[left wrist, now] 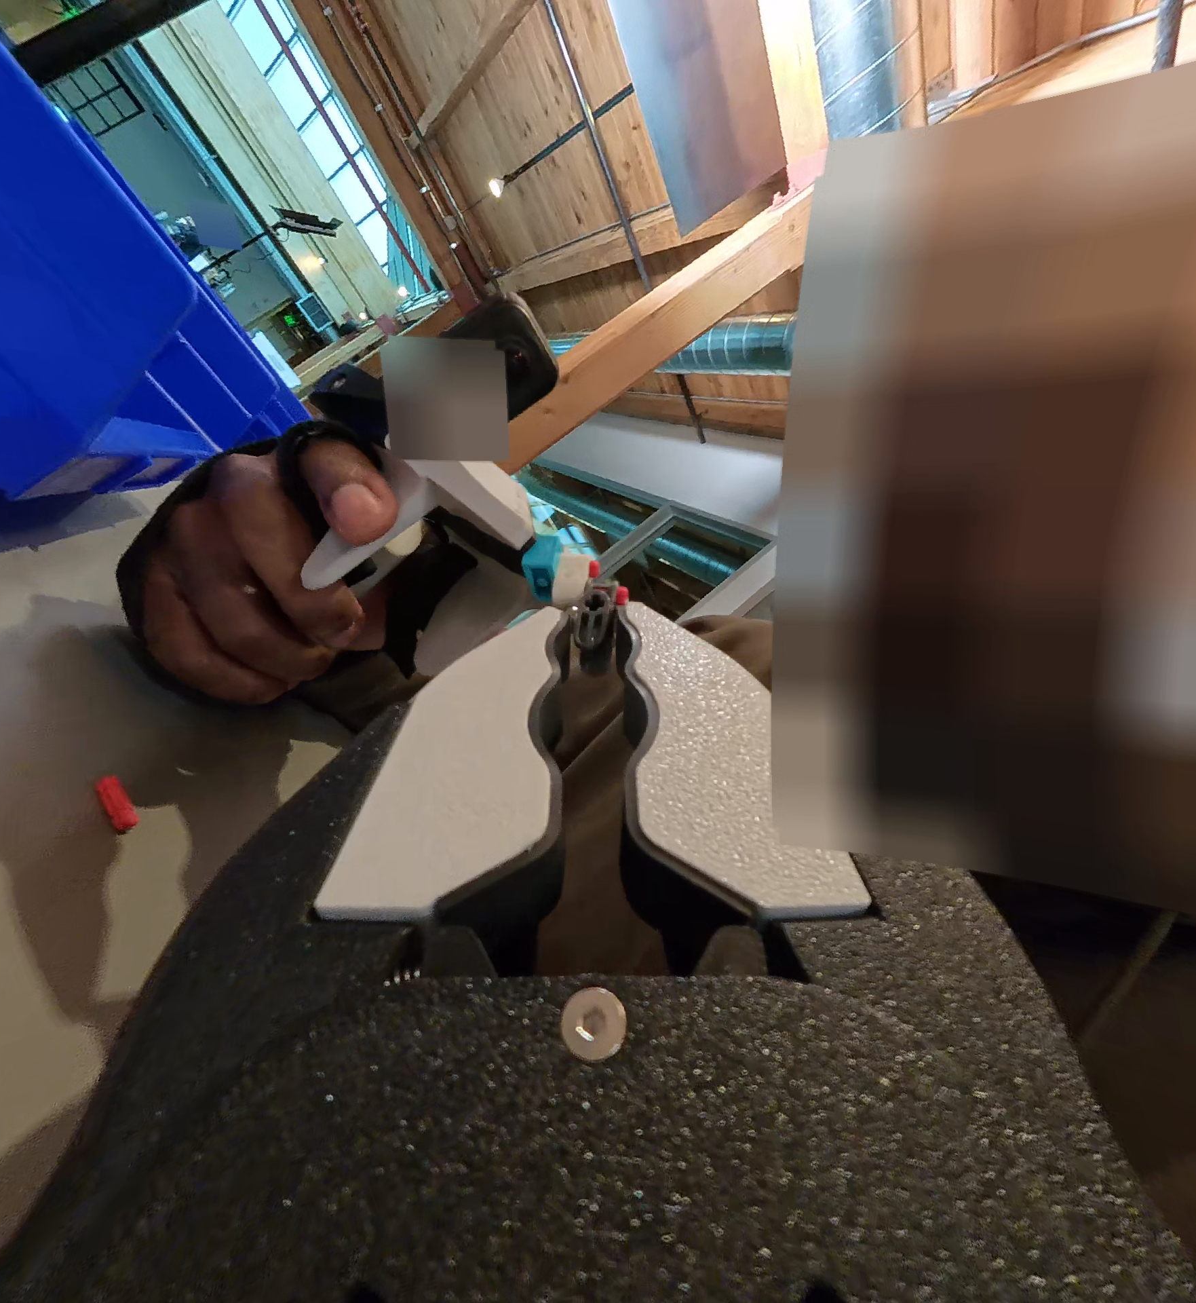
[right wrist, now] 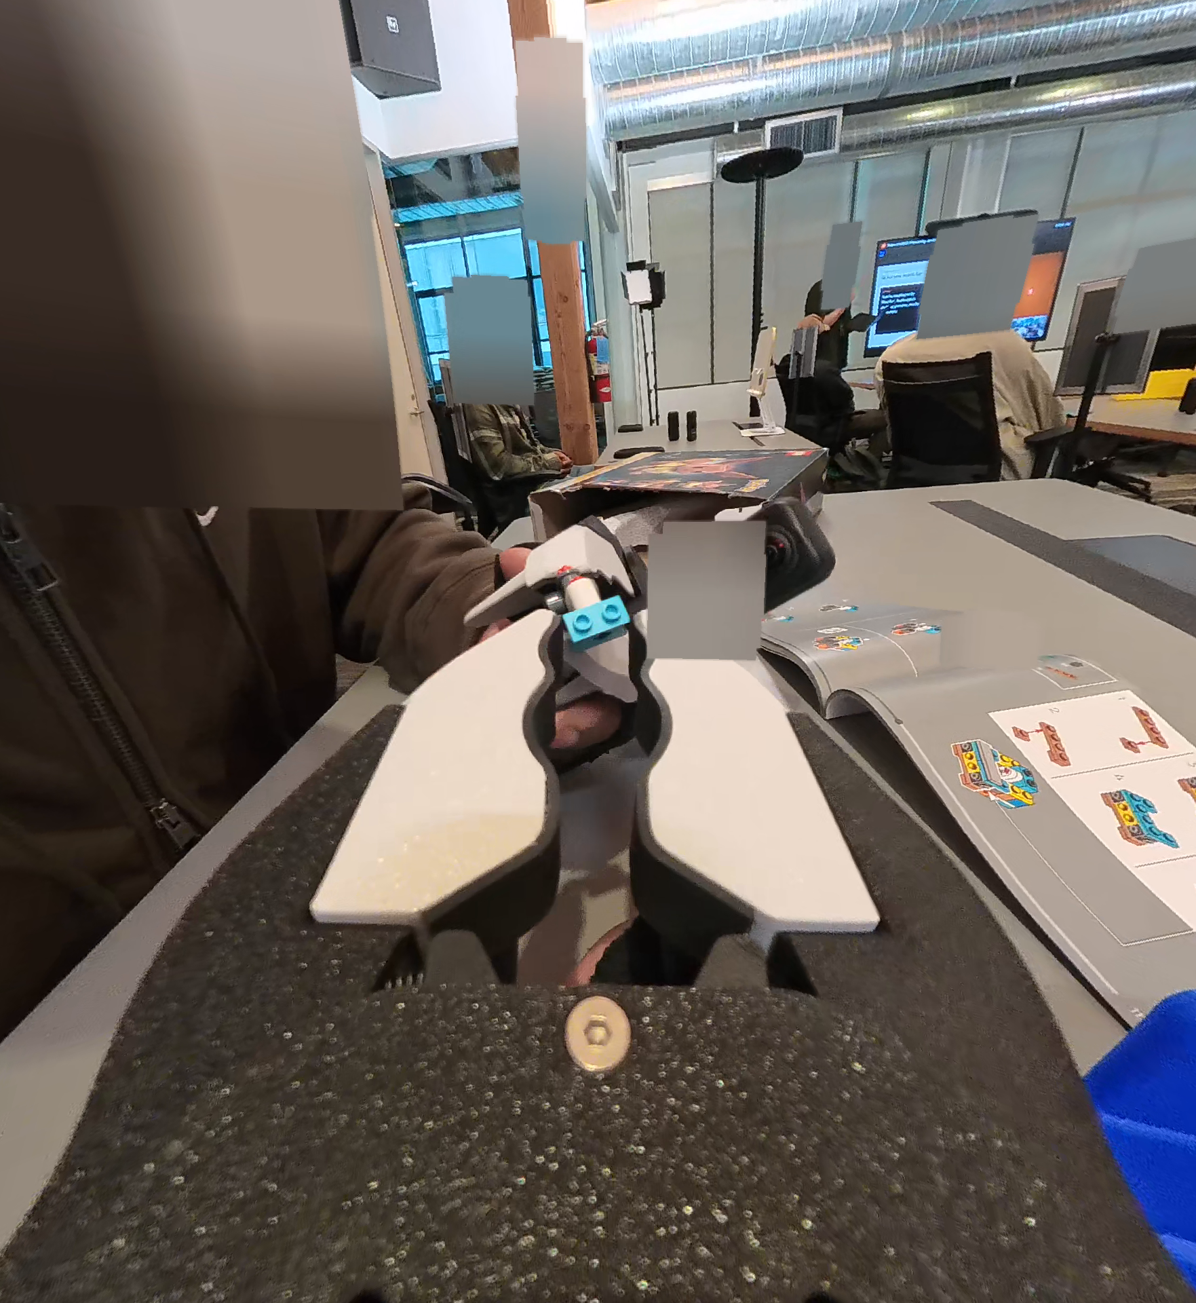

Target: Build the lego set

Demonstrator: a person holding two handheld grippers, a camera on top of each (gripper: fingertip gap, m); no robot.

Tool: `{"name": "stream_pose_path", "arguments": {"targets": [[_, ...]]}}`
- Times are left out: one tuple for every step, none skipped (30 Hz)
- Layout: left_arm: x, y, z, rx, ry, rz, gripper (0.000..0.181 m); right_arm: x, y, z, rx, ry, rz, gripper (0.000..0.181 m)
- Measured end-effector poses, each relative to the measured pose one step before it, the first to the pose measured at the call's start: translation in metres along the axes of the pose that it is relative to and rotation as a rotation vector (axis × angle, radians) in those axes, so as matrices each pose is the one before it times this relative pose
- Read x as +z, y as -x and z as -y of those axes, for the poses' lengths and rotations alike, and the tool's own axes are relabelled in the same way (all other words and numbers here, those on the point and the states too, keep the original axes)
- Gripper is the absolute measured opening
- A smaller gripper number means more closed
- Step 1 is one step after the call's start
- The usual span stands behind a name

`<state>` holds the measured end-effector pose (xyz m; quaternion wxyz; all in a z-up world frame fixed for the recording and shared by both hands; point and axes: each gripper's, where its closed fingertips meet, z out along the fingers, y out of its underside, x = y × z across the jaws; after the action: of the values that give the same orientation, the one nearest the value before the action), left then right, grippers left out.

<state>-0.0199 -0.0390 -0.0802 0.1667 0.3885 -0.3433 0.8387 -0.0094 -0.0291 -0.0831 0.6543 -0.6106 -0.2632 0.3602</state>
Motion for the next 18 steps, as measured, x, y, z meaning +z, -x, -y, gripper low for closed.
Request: {"name": "stream_pose_path", "arguments": {"targets": [[-0.00061, 0.00064, -0.00009, 0.0162, 0.0082, 0.0129, 0.012, 0.00048, 0.00000, -0.00083, 0.0048, 0.0038, 0.0017, 0.017], [-0.00075, 0.00077, 0.00011, 0.0176, 0.0086, 0.0153, 0.013, 0.00051, -0.00010, -0.00061, 0.0057, 0.0023, 0.0009, 0.017], [-0.00088, 0.00101, 0.00019, 0.0206, 0.0097, 0.0175, 0.013, -0.00001, -0.00014, -0.00038, 0.0071, 0.0012, 0.0014, 0.017], [-0.00118, 0.00077, 0.00051, 0.0248, 0.0092, 0.0173, 0.014, -0.00012, -0.00013, -0.00041, 0.0065, 0.0016, 0.0023, 0.017], [-0.00168, 0.00091, 0.00083, 0.0281, 0.0088, 0.0201, 0.014, -0.00014, -0.00026, -0.00026, 0.0058, -0.0001, 0.0016, 0.017], [-0.00187, 0.00098, 0.00058, 0.0303, 0.0118, 0.0212, 0.014, -0.00023, -0.00032, -0.00052, 0.0066, 0.0005, 0.0019, 0.017], [-0.00190, 0.00065, 0.00055, 0.0305, 0.0132, 0.0180, 0.014, -0.00051, -0.00013, -0.00063, 0.0086, 0.0004, 0.0049, 0.017], [-0.00198, 0.00077, 0.00034, 0.0268, 0.0129, 0.0161, 0.014, -0.00007, 0.00034, -0.00060, 0.0118, -0.0005, 0.0085, 0.017], [-0.00179, 0.00069, 0.00031, 0.0203, 0.0111, 0.0118, 0.014, 0.00016, 0.00059, -0.00068, 0.0141, -0.0005, 0.0108, 0.017], [-0.00152, 0.00026, 0.00031, 0.0108, 0.0066, 0.0055, 0.014, 0.00025, 0.00045, -0.00062, 0.0130, -0.0009, 0.0099, 0.017], [-0.00084, -0.00055, 0.00021, 0.0020, 0.0029, -0.0042, 0.014, 0.00077, 0.00079, -0.00056, 0.0118, -0.0005, 0.0112, 0.017], [-0.00036, -0.00087, -0.00041, -0.0052, 0.0038, -0.0097, 0.014, 0.00061, 0.00134, -0.00118, 0.0110, 0.0025, 0.0147, 0.017], [0.00021, -0.00118, -0.00103, -0.0085, 0.0062, -0.0127, 0.014, 0.00099, 0.00070, -0.00141, 0.0087, 0.0038, 0.0144, 0.017], [0.00057, -0.00174, -0.00152, -0.0085, 0.0078, -0.0154, 0.014, 0.00117, -0.00034, -0.00157, 0.0055, 0.0061, 0.0110, 0.017], [0.00094, -0.00215, -0.00193, -0.0069, 0.0095, -0.0165, 0.014, 0.00060, 0.00079, -0.00112, 0.0016, 0.0071, 0.0064, 0.017], [0.00129, -0.00232, -0.00223, -0.0060, 0.0102, -0.0163, 0.014, 0.00081, 0.00046, -0.00118, -0.0017, 0.0054, 0.0029, 0.017], [0.00127, -0.00129, -0.00196, -0.0071, 0.0086, -0.0110, 0.014, 0.00098, 0.00058, -0.00071, -0.0030, 0.0033, 0.0043, 0.017], [0.00108, -0.00088, -0.00142, -0.0065, 0.0055, -0.0077, 0.014, 0.00079, 0.00096, -0.00005, -0.0033, -0.0002, 0.0056, 0.017]]}}
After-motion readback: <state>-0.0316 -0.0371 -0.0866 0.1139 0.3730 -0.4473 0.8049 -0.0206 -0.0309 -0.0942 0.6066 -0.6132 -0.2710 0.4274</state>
